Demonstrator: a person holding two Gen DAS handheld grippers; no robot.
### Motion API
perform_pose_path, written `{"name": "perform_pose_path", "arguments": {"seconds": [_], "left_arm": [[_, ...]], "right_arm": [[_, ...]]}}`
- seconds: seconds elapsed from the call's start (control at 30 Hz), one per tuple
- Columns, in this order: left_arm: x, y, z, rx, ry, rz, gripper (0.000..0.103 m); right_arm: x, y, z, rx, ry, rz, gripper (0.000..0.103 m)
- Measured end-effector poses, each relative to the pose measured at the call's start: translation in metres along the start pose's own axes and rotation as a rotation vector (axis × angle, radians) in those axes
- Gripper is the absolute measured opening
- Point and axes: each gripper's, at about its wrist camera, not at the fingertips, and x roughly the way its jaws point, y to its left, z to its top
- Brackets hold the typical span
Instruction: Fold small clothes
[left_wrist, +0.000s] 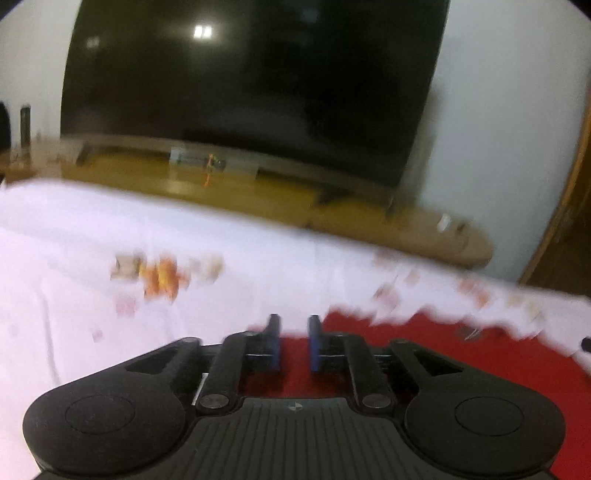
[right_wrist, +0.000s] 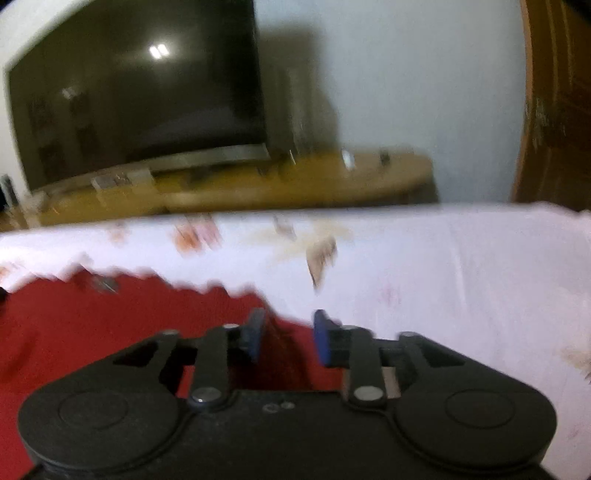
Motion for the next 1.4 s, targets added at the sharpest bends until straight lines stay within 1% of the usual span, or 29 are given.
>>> {"name": "perform_pose_path", "arguments": {"seconds": [0.03, 0.07, 0.1, 0.13, 0.17, 0.2, 0.23, 0.27, 0.3, 0.37, 0.4, 0.47, 0.53, 0.57, 0.63, 0.67, 0.73, 0.77, 0.83, 0.9, 0.97, 1.03, 1.07, 1.13, 1.17, 1.23, 1.3, 1.37, 1.4], "left_arm": [[-0.005, -0.008, 0.002, 0.0, -0.008, -0.044, 0.038], [-0.004, -0.025, 0.003, 0.034, 0.003, -0.11, 0.04], [0.0, -0.043, 0.002, 0.077, 0.016, -0.151, 0.041], [0.005, -0.063, -0.001, 0.121, 0.037, -0.195, 0.042], [0.011, -0.079, -0.005, 0.161, 0.068, -0.244, 0.043], [0.017, -0.094, -0.011, 0.2, 0.091, -0.264, 0.045], [0.025, -0.101, -0.018, 0.225, 0.116, -0.252, 0.054], [0.034, -0.103, -0.027, 0.246, 0.156, -0.225, 0.057], [0.039, -0.099, -0.034, 0.269, 0.175, -0.177, 0.058], [0.035, -0.075, -0.036, 0.262, 0.156, -0.16, 0.058], [0.031, -0.058, -0.032, 0.254, 0.156, -0.108, 0.058], [0.024, -0.034, -0.031, 0.289, 0.141, -0.041, 0.057], [0.02, -0.014, -0.027, 0.251, 0.152, -0.074, 0.057], [0.021, -0.016, -0.027, 0.277, 0.151, -0.057, 0.058], [0.024, -0.022, -0.029, 0.31, 0.145, -0.034, 0.06], [0.022, -0.024, -0.029, 0.318, 0.141, -0.03, 0.06], [0.009, -0.023, -0.025, 0.265, 0.111, -0.021, 0.06], [-0.006, -0.026, -0.022, 0.25, 0.071, -0.032, 0.06], [-0.036, -0.04, -0.02, 0.255, 0.016, -0.097, 0.06], [-0.043, -0.07, -0.028, 0.283, 0.032, -0.175, 0.06], [-0.037, -0.098, -0.041, 0.324, 0.082, -0.193, 0.06], [-0.029, -0.11, -0.056, 0.331, 0.134, -0.179, 0.06], [-0.026, -0.109, -0.063, 0.345, 0.161, -0.147, 0.06], [-0.034, -0.09, -0.071, 0.333, 0.132, -0.135, 0.066], [-0.038, -0.079, -0.071, 0.321, 0.132, -0.118, 0.066], [-0.052, -0.048, -0.069, 0.304, 0.12, -0.081, 0.066], [-0.061, -0.023, -0.068, 0.276, 0.122, -0.081, 0.066], [-0.061, -0.016, -0.066, 0.289, 0.131, -0.04, 0.069], [-0.061, -0.015, -0.062, 0.265, 0.141, -0.041, 0.069]], "right_arm": [[-0.011, 0.005, 0.003, -0.011, -0.031, 0.049, 0.039], [-0.017, 0.013, 0.006, -0.018, -0.03, 0.111, 0.04], [-0.016, 0.027, 0.01, -0.038, -0.004, 0.182, 0.04], [-0.011, 0.044, 0.01, -0.069, 0.018, 0.227, 0.045], [-0.003, 0.063, 0.01, -0.105, 0.039, 0.25, 0.049], [0.006, 0.076, 0.009, -0.113, 0.066, 0.259, 0.055], [0.019, 0.087, 0.007, -0.103, 0.11, 0.27, 0.056], [0.03, 0.094, 0.004, -0.094, 0.144, 0.274, 0.056], [0.038, 0.098, -0.001, -0.099, 0.169, 0.268, 0.056], [0.041, 0.098, -0.011, -0.195, 0.173, 0.223, 0.061], [0.038, 0.089, -0.013, -0.218, 0.162, 0.214, 0.065], [0.024, 0.054, -0.017, -0.196, 0.155, 0.178, 0.063], [0.012, 0.015, -0.019, -0.146, 0.148, 0.147, 0.062], [0.01, 0.004, -0.022, -0.15, 0.152, 0.119, 0.062], [0.008, -0.004, -0.023, -0.13, 0.149, 0.149, 0.062], [0.009, 0.003, -0.022, -0.151, 0.15, 0.135, 0.062], [0.002, 0.014, -0.017, -0.157, 0.136, 0.105, 0.056], [-0.007, 0.018, -0.013, -0.14, 0.112, 0.101, 0.056], [-0.03, 0.034, -0.01, -0.127, 0.046, 0.142, 0.059], [-0.04, 0.054, -0.013, -0.145, 0.048, 0.219, 0.059], [-0.033, 0.087, -0.024, -0.189, 0.076, 0.276, 0.059], [-0.023, 0.113, -0.032, -0.231, 0.105, 0.303, 0.059], [-0.02, 0.121, -0.037, -0.253, 0.118, 0.306, 0.06], [-0.018, 0.124, -0.048, -0.314, 0.124, 0.285, 0.061], [-0.02, 0.115, -0.05, -0.333, 0.114, 0.268, 0.061], [-0.024, 0.084, -0.049, -0.29, 0.122, 0.222, 0.061], [-0.036, 0.042, -0.05, -0.238, 0.123, 0.174, 0.06], [-0.047, 0.011, -0.054, -0.204, 0.13, 0.162, 0.06], [-0.049, 0.006, -0.054, -0.193, 0.138, 0.146, 0.061]]}}
